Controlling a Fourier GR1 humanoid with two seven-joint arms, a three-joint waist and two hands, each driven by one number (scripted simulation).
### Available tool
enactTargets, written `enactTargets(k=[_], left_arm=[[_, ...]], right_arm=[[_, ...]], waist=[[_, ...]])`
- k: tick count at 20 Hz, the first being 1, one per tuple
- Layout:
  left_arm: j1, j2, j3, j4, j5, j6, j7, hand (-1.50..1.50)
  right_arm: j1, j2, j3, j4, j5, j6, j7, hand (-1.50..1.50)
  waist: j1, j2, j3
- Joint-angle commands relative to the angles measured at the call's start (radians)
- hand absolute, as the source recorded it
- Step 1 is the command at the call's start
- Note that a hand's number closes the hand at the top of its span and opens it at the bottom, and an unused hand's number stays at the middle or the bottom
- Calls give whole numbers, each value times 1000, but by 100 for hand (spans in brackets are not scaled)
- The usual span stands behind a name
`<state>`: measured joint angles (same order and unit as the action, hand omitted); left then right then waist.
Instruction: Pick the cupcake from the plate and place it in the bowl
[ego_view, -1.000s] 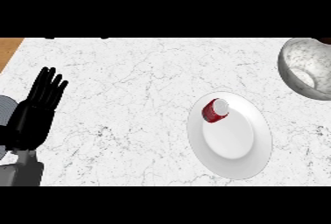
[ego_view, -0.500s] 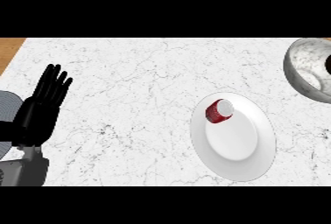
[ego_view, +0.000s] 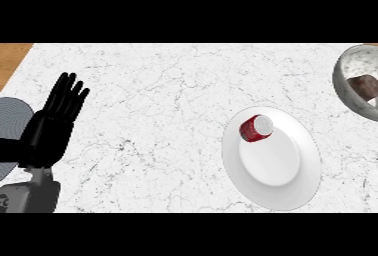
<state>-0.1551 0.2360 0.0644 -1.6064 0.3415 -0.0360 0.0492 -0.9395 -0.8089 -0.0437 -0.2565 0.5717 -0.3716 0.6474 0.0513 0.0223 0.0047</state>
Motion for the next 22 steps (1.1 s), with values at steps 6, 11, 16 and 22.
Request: enactTargets(k=[6, 11, 16, 22], left_arm=[[-3, 14, 16, -11, 0, 6, 23, 0], [-10, -2, -2, -19, -6, 8, 22, 0], [27, 5, 22, -10, 10, -11, 6, 0], [23, 18, 40, 0, -7, -3, 23, 0]], right_arm=[[72, -22, -170, 34, -157, -11, -349, -150], [38, -13, -308, -45, -275, -202, -457, -150], [73, -29, -444, -71, -387, -298, -582, -150], [195, -57, -524, -86, -465, -303, -650, -150]], waist=[[2, 4, 4], [-12, -5, 4], [-18, -9, 0], [-49, -20, -4]])
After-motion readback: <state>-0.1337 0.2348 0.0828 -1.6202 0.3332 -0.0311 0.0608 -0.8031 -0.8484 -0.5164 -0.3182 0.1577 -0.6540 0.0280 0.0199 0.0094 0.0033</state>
